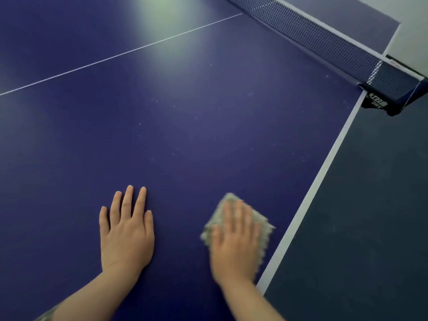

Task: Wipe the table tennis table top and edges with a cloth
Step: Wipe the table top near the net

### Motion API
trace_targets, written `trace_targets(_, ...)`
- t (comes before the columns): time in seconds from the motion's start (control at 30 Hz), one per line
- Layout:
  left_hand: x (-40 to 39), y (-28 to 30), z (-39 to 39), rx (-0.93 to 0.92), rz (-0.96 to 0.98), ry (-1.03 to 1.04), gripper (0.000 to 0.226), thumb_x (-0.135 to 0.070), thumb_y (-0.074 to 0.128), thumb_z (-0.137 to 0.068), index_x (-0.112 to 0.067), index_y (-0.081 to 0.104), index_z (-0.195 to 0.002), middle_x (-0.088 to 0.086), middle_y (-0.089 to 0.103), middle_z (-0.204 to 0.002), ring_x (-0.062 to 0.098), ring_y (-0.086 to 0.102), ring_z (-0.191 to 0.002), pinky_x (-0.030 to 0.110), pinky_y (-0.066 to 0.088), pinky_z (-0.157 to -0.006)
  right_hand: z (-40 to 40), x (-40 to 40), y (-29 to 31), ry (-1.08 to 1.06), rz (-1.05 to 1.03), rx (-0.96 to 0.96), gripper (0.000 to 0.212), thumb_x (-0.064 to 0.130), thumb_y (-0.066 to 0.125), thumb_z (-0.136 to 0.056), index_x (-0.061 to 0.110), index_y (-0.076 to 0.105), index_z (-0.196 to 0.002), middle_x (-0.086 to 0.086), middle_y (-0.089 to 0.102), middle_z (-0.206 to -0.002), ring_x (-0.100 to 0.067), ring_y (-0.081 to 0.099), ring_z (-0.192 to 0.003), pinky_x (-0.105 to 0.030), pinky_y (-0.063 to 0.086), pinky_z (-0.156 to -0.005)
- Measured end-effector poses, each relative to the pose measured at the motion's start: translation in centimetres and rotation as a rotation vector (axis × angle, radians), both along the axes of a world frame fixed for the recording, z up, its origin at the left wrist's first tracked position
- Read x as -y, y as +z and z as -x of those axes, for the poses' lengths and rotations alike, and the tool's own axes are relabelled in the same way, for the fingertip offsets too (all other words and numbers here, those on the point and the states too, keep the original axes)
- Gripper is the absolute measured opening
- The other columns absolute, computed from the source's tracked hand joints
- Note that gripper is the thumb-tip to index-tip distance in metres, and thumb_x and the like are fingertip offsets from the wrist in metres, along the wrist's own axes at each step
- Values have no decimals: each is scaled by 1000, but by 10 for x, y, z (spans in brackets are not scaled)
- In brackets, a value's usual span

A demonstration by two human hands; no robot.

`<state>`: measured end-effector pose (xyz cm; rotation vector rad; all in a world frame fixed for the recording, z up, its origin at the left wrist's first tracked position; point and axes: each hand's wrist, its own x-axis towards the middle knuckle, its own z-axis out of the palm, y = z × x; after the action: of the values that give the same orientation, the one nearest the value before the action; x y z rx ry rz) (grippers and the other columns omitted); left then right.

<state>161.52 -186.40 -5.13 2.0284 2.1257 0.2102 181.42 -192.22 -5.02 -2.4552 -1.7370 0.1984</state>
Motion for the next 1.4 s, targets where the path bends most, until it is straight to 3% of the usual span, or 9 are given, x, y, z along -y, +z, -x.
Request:
trace_targets(0.1, 1, 0, 6, -5, -10, 13, 57, -39, 23, -99, -24, 23, -155, 3, 23, -160, 23, 15, -149, 47, 11, -119, 49, -32, 7, 377, 37, -59, 60, 49, 21, -103, 26, 16, -159, 1, 12, -166, -21, 7, -153, -44, 3, -119)
trace_targets(0.2, -1, -1, 4, -17, -15, 24, 58, -43, 17, -99, -26, 24, -154, 3, 26, -159, 23, 17, -148, 43, 6, -118, 22, -95, 16, 472, 129, -108, 60, 50, 19, -105, 33, -2, -158, 8, -13, -165, -13, -18, -151, -43, -10, -121)
trace_targets(0.33, -1, -2, -1, -51, -4, 22, 60, -43, 16, -98, -24, 24, -154, 5, 29, -158, 24, 18, -147, 42, 3, -118, -77, -135, 14, 79, 197, -24, 60, 52, 14, -104, 32, -7, -157, 5, -10, -166, -16, -14, -152, -44, -5, -123)
trace_targets(0.47, -13, 8, -19, -78, 71, 113, 54, -37, 29, -98, -18, 37, -148, 15, 37, -146, 32, 27, -137, 57, 19, -111, -129, -74, 7, -139, 175, 77, 64, 55, -4, -98, 29, -12, -156, 1, -7, -167, -19, -8, -153, -46, 3, -124)
trace_targets(0.7, -26, 12, -67, 14, 139, 307, 61, -47, 15, -100, -31, -3, -155, 8, -6, -163, 27, -13, -149, 59, -7, -116, -24, -32, 7, 333, 55, 17, 58, 51, 13, -105, 27, 22, -158, -1, 24, -163, -23, 20, -151, -46, 15, -115)
trace_targets(0.83, -30, 8, -65, 21, 119, 322, 61, -49, 15, -99, -33, -3, -155, 3, -6, -164, 23, -14, -149, 58, -8, -116, -26, -110, 10, 569, 86, -44, 58, 50, 21, -104, 34, 6, -158, 6, -3, -166, -15, -7, -153, -41, -7, -121)
trace_targets(1.0, -29, 13, -67, 40, 137, 341, 61, -48, 19, -99, -33, 1, -155, 1, -4, -164, 20, -14, -149, 56, -9, -116, -118, -180, 12, 247, 201, 19, 60, 51, 15, -104, 34, -7, -157, 5, -11, -166, -16, -13, -152, -40, -8, -123)
trace_targets(1.17, -30, 14, -68, 27, 147, 346, 61, -49, 19, -99, -33, 1, -155, 1, -2, -164, 20, -13, -149, 56, -7, -117, -194, -111, 7, -111, 165, 87, 62, 54, -5, -98, 29, -15, -154, -1, -3, -167, -20, -5, -153, -47, 1, -124)
trace_targets(1.4, -33, 14, -70, 11, 131, 361, 61, -49, 25, -99, -33, 8, -156, 1, 5, -164, 20, -7, -150, 55, -4, -117, -93, -66, 6, 425, 58, 0, 60, 50, 12, -104, 24, 20, -158, -1, 23, -163, -22, 18, -151, -46, 13, -116)
